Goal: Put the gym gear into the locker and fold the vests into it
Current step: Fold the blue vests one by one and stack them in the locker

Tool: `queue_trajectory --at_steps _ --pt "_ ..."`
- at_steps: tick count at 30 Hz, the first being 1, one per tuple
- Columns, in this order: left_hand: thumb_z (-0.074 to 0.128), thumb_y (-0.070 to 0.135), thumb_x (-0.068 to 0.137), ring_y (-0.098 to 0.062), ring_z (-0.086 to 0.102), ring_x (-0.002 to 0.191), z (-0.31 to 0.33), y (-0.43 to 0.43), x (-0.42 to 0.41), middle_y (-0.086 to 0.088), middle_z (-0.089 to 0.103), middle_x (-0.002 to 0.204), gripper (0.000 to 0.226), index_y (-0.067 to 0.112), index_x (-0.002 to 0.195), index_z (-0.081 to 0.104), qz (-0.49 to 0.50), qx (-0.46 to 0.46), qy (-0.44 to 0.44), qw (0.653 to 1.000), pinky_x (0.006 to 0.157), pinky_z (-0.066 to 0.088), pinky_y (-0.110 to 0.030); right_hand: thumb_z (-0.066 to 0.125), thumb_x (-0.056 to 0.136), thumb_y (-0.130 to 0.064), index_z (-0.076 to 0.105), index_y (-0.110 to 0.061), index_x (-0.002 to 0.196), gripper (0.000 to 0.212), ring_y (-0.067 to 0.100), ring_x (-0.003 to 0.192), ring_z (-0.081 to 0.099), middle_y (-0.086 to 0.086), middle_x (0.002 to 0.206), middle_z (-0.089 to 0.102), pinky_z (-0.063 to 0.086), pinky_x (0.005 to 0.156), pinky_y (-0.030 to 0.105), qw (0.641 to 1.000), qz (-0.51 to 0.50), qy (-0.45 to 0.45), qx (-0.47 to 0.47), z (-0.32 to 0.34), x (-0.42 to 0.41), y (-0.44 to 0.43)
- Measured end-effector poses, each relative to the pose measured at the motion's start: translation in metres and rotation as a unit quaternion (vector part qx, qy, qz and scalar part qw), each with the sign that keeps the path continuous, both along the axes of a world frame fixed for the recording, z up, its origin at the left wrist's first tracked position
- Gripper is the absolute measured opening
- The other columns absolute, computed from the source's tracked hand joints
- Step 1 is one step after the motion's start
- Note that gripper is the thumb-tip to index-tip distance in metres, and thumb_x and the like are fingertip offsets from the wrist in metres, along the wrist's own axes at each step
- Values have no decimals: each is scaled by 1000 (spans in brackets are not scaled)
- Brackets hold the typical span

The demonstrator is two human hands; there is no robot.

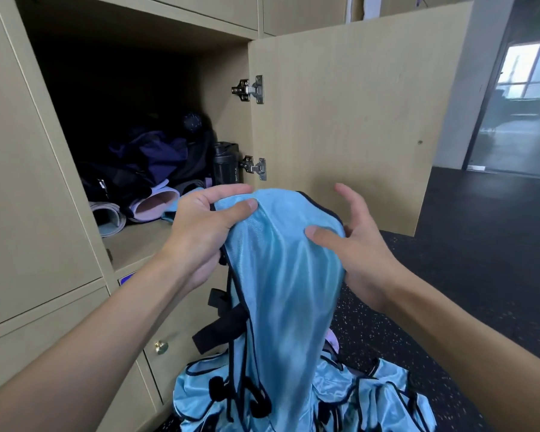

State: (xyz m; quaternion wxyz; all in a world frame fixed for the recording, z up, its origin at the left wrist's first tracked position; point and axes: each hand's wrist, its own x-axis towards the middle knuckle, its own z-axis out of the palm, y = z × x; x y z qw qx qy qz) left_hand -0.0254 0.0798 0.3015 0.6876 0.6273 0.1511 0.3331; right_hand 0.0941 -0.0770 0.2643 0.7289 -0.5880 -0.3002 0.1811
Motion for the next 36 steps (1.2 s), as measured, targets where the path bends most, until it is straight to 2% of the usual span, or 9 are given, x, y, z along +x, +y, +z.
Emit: queue_trajectory --at_steps 5,9,17,22,25,28,30,32,36 --pt "71 8 88 -18 72 79 0 -1 1 -9 77 94 20 13 108 71 -11 -30 3 999 68 60 -31 90 60 -16 18 -56 147 120 15 112 66 -5 136 57 52 99 44 998 52 0 -40 -15 -9 4" --pt "70 10 90 -18 73 88 -2 2 0 -12 76 103 30 16 119 65 -13 -55 0 998 83 60 -33 74 81 5 26 -50 147 98 17 101 71 -2 127 62 59 83 39 999 32 -11 -15 -17 -12 12" --pt "77 -3 79 -21 75 92 -44 -9 -10 -8 76 102 101 51 146 24 -66 -67 98 991 75 61 -39 75 86 -13 23 -50 148 88 13 121 59 -4 141 47 48 105 42 997 -63 -49 -16 -9 -6 8" --pt "68 -11 83 -23 71 93 -31 -5 0 -11 72 105 90 39 147 29 25 -120 -43 991 93 56 -45 95 56 -33 15 -60 146 123 16 131 51 -4 157 32 48 104 45 998 -3 -25 -66 -22 -4 8" --pt "67 -11 85 -22 70 89 -27 -4 0 -9 70 99 83 34 145 33 40 -129 -64 989 92 57 -44 84 74 -7 15 -54 149 112 13 121 59 -3 145 49 52 98 36 997 -51 -46 -41 -26 -6 13" --pt "68 -9 85 -26 70 90 -26 -6 -2 -18 70 103 74 34 137 39 30 -124 -47 991 94 56 -49 78 82 -11 11 -50 151 104 4 136 39 -20 147 33 39 113 41 995 -79 -63 0 -21 -12 14" --pt "71 -7 84 -29 70 91 -26 -6 -1 -22 68 106 72 35 135 41 27 -102 -27 994 96 54 -54 80 81 -12 9 -49 152 107 -15 129 30 -26 147 22 37 113 31 993 -58 -100 -26 -20 -19 13" --pt "75 1 83 -31 71 99 -29 -6 0 -22 68 115 73 37 136 40 32 -85 -18 996 96 53 -54 76 83 -3 11 -48 152 105 -32 105 39 -26 142 21 46 92 9 990 -63 -119 -43 -20 -22 15" --pt "93 40 55 -19 68 111 -46 -13 -2 -3 64 131 105 61 135 27 -23 -13 56 998 103 49 -43 70 85 1 18 -50 150 97 -1 132 40 -25 143 26 47 105 31 987 -107 -122 -17 -16 -18 17"
